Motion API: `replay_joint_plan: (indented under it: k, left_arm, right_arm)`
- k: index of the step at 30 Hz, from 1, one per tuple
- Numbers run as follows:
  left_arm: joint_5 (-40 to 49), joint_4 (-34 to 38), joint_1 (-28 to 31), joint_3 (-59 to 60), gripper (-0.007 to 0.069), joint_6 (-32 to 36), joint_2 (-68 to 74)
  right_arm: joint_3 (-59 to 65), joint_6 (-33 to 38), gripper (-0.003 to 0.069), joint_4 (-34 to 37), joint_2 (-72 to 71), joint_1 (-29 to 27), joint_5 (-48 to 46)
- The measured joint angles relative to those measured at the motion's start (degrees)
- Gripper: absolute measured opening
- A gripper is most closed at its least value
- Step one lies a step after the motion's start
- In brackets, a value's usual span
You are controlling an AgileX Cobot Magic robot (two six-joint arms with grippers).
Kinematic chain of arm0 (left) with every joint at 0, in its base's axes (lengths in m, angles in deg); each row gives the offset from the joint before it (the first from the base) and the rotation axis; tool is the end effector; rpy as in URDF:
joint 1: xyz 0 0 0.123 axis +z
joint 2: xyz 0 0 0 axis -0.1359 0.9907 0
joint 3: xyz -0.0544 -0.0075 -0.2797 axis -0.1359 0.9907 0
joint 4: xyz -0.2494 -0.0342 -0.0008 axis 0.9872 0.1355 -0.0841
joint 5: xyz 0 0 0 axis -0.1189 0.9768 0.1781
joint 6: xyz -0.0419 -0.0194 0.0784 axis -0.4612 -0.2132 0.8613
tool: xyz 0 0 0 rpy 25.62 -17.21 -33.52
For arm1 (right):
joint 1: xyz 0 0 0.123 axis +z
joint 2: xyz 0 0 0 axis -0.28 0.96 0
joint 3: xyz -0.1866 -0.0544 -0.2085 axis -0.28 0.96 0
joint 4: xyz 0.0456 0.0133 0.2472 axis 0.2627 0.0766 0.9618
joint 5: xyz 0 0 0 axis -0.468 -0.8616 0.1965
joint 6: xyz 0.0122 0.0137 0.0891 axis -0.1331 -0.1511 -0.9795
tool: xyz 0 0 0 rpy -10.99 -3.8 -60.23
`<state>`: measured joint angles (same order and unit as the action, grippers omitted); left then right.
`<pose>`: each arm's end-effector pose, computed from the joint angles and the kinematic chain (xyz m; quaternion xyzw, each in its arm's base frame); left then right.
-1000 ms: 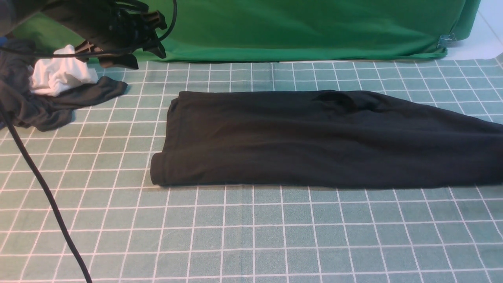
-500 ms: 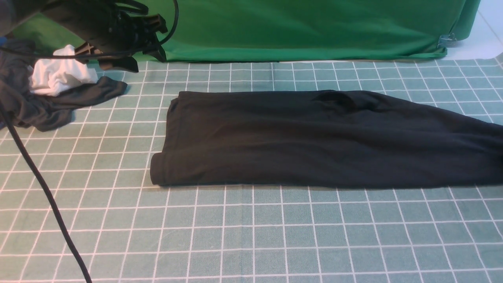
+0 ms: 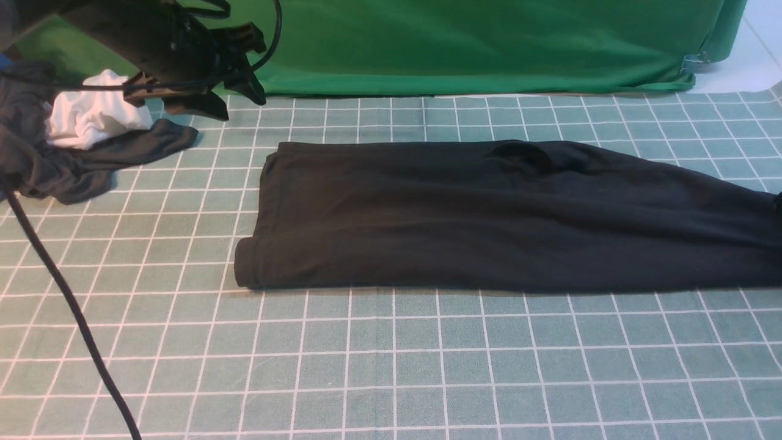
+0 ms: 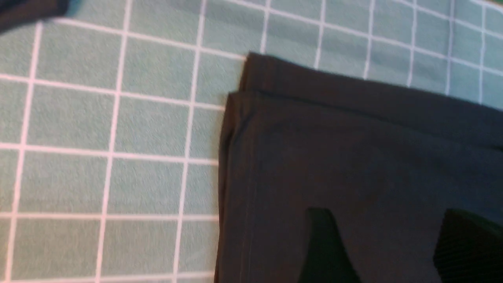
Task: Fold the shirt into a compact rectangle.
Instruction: 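Pull the folded dark garment lengthwise by its ends to straighten it flat on the table, then fold the right end of the dark garment over onto its left end with the right gripper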
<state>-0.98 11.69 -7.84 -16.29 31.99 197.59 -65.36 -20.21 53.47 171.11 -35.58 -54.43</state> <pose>0.4327 -0.0282 0.2937 -0.0820 0.9499 -0.1827 0.2401 0.3849 -0.1258 0.1579 0.1071 0.9868 0.0212 0.1192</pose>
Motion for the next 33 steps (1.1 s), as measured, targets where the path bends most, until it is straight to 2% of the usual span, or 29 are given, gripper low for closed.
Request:
replay_joint_plan:
  k: [4, 5, 8, 11, 15, 17, 24, 27, 28, 29, 30, 33]
  left_arm:
    - [5.16, -0.06, 0.00, 0.00, 0.0196, 2.87, -4.59]
    - [5.41, -0.06, 0.00, 0.00, 0.0189, 3.03, -4.59]
    - [8.69, -0.17, 0.00, -0.02, 0.0081, 4.90, -8.21]
    - [10.61, -0.34, 0.00, -0.02, 0.0027, 6.90, -10.10]
    - [12.34, -0.54, 0.00, -0.02, 0.0016, 8.26, -10.60]
    - [13.72, -0.54, 0.00, -0.02, 0.0015, 8.26, -10.49]
    - [13.93, 4.18, 0.00, 5.68, 0.0014, 12.26, -9.89]
    - [12.24, 3.81, 0.03, 6.76, 0.0014, 12.87, -9.55]
    - [12.15, 3.79, 0.03, 6.82, 0.0014, 12.93, -9.55]
    - [11.95, 3.54, 0.00, 6.83, 0.0014, 12.93, -9.55]
    - [11.85, 3.55, 0.00, 6.83, 0.0014, 12.93, -9.55]
    - [10.64, 3.48, 0.00, 6.88, 0.0014, 12.99, -9.55]
  right_arm:
    - [-0.09, -0.67, 0.0038, -3.81, -4.28, -3.64, -0.16]
    - [-0.17, -0.67, 0.0038, -4.07, -4.73, -3.83, -0.22]
    - [-1.63, -1.00, 0.0037, -5.40, -8.44, -5.76, -1.95]
    - [-3.79, -1.77, 0.0037, -4.69, -11.77, -5.27, -4.71]
    - [-6.78, -4.03, 0.0037, -4.17, -15.48, -1.94, -9.03]
    - [-8.41, -5.52, 0.0036, -4.17, -17.45, 0.74, -10.84]
    - [-11.18, -14.96, 0.0037, -3.28, -20.43, 17.97, -14.05]
    - [-11.18, -18.64, 0.0037, -2.91, -19.81, 27.41, -11.26]
    - [-11.18, -18.85, 0.0037, -2.84, -19.74, 28.02, -11.00]
    - [-11.18, -20.51, 0.0037, -2.72, -19.13, 32.78, -8.52]
    - [-11.18, -20.93, 0.0037, -2.72, -19.03, 33.97, -7.86]
    - [-11.18, -25.29, 0.0037, -2.20, -16.64, 43.10, -2.37]
